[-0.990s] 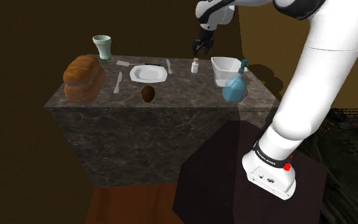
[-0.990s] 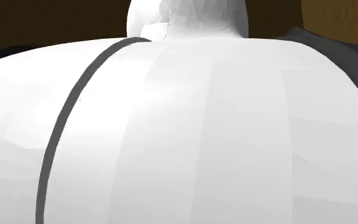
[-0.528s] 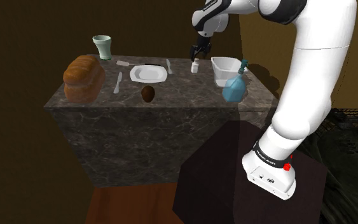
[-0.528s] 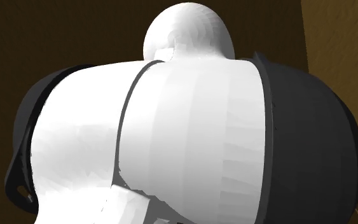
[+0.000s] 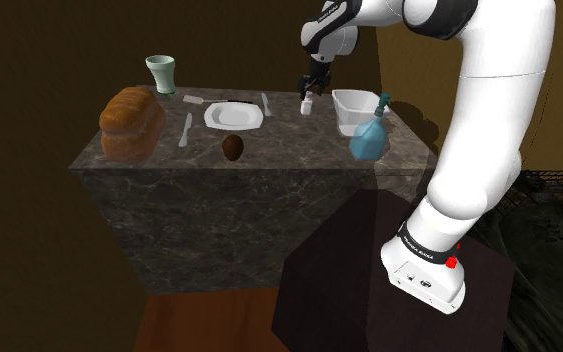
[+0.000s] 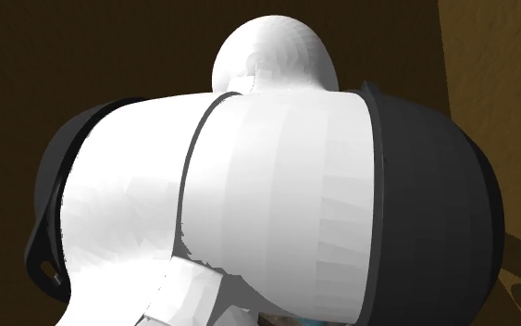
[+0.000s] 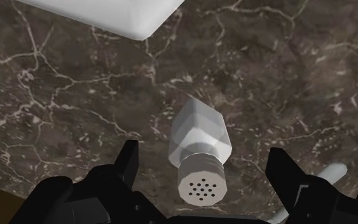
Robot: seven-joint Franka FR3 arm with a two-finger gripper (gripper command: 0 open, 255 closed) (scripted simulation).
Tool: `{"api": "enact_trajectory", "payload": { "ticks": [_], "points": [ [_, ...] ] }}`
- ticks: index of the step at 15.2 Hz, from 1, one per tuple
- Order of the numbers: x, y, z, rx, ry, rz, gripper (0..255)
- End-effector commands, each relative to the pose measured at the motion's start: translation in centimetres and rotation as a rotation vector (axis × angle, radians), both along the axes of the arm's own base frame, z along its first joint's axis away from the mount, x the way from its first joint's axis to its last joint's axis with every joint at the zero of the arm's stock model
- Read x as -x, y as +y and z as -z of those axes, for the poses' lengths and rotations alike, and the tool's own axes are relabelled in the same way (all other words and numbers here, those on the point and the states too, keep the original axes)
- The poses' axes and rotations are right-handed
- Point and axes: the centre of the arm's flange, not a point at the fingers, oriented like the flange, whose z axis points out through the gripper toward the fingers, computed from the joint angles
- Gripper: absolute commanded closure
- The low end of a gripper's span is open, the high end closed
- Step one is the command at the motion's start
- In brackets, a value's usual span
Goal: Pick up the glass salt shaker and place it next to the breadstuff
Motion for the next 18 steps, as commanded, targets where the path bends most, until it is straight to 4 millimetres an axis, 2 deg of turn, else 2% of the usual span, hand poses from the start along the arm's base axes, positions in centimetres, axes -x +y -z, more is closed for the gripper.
{"api": "enact_trajectory", "payload": {
  "ticks": [1,2,3,12,18],
  "points": [
    [0.0,0.0,0.0,0.000,0.000,0.000,0],
    [0.0,0.0,0.0,0.000,0.000,0.000,0],
    [0.0,0.0,0.0,0.000,0.000,0.000,255],
    [0.0,0.0,0.0,0.000,0.000,0.000,255],
    [0.0,0.0,-3.2,0.000,0.000,0.000,255]
  ]
}}
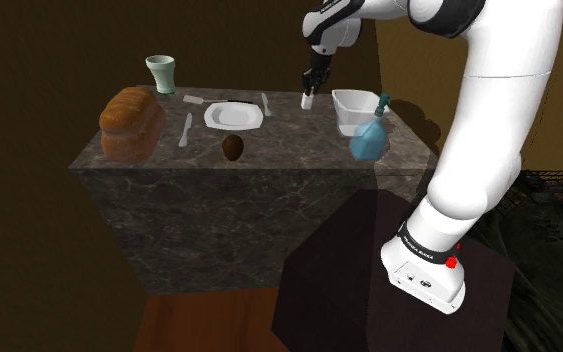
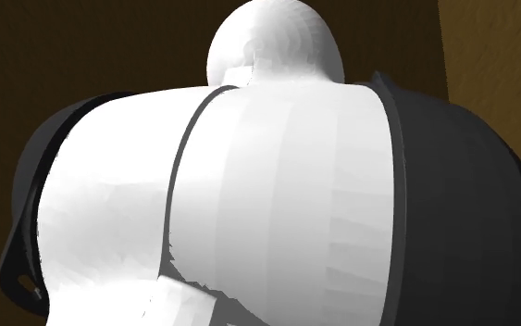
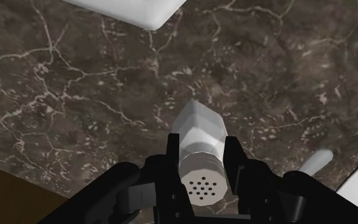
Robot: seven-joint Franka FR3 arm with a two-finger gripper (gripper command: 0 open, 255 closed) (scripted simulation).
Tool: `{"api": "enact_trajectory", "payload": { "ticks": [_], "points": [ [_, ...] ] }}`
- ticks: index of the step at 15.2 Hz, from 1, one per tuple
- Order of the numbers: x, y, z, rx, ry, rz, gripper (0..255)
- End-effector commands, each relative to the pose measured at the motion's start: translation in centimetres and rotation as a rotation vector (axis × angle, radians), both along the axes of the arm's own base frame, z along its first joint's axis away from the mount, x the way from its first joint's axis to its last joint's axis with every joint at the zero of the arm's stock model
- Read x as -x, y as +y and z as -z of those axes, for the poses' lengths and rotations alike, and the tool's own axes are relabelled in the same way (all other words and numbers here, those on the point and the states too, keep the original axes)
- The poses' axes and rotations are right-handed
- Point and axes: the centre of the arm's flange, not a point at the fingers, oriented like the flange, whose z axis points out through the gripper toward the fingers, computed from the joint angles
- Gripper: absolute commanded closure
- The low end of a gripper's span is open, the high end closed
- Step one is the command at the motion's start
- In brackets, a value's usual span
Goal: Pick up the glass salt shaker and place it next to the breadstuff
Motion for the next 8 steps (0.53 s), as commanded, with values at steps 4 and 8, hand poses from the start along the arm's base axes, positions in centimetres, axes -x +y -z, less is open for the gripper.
{"api": "enact_trajectory", "payload": {
  "ticks": [4,8],
  "points": [
    [-0.1,0.0,-2.7,0.000,0.000,0.000,255],
    [-0.1,0.0,-4.8,0.000,0.000,0.000,255]
  ]
}}
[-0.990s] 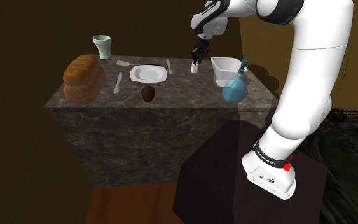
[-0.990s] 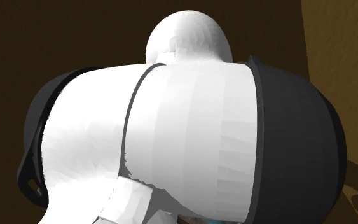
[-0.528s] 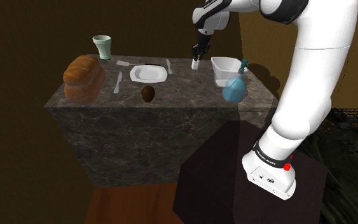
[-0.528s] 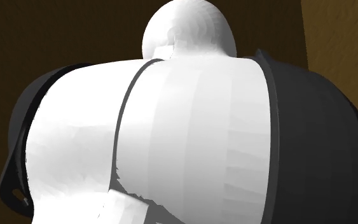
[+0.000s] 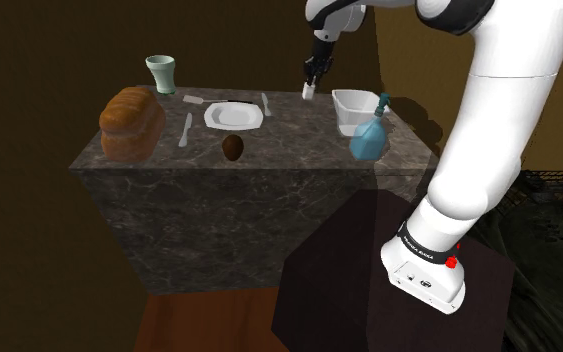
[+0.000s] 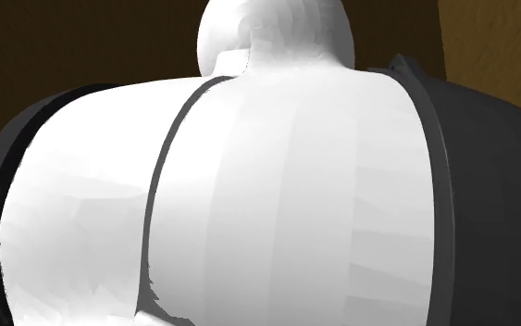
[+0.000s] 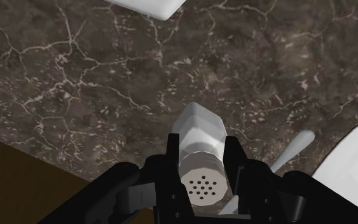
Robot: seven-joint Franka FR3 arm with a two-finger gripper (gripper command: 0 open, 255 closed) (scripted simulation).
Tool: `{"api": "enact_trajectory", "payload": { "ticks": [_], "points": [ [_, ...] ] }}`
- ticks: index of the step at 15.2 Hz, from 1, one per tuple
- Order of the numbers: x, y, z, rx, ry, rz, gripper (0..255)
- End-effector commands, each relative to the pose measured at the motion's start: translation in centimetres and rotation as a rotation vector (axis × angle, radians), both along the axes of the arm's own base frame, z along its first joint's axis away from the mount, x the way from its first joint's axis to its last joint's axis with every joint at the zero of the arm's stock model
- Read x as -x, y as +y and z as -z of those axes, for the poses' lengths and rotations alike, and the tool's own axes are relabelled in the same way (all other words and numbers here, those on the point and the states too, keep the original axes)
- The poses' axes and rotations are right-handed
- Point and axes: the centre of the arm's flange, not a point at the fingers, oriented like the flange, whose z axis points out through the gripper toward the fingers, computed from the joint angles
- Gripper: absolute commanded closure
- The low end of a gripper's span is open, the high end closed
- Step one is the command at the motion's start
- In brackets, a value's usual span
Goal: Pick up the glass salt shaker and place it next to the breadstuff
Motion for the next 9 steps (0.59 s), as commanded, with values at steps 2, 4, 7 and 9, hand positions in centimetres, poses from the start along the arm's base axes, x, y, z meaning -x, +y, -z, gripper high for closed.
{"api": "enact_trajectory", "payload": {
  "ticks": [2,4,7,9],
  "points": [
    [0.0,0.0,-1.6,0.000,0.000,0.000,255],
    [0.0,0.0,-2.7,0.000,0.000,0.000,255],
    [0.0,0.0,-4.2,0.000,0.000,0.000,255],
    [0.0,0.0,-5.3,0.000,0.000,0.000,255]
  ]
}}
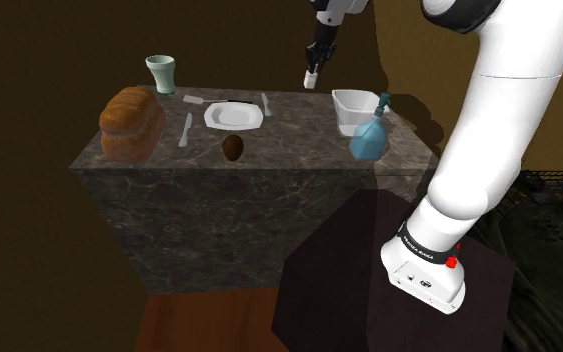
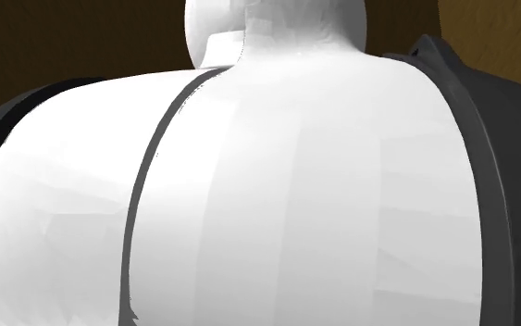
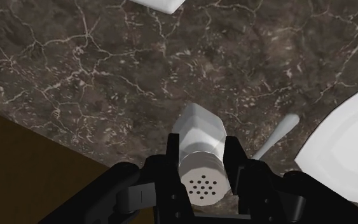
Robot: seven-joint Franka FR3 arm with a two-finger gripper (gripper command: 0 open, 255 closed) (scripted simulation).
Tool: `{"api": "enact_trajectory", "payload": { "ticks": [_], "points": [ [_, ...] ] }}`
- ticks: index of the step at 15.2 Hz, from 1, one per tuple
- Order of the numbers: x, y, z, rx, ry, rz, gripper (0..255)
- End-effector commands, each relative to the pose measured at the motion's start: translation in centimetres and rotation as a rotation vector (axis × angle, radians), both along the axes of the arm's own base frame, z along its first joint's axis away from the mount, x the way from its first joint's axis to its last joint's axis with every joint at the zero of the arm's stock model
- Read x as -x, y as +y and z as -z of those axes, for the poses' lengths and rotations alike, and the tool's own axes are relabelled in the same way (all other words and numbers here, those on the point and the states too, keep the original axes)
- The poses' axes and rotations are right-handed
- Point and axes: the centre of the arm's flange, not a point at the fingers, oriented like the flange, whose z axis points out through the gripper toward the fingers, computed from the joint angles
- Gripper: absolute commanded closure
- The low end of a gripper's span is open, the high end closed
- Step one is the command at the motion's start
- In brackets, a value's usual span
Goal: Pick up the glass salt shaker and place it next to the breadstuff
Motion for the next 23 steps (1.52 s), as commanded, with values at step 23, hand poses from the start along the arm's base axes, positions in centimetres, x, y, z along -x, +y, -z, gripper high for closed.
{"api": "enact_trajectory", "payload": {
  "ticks": [23],
  "points": [
    [-0.5,5.2,-10.6,0.000,0.000,0.000,255]
  ]
}}
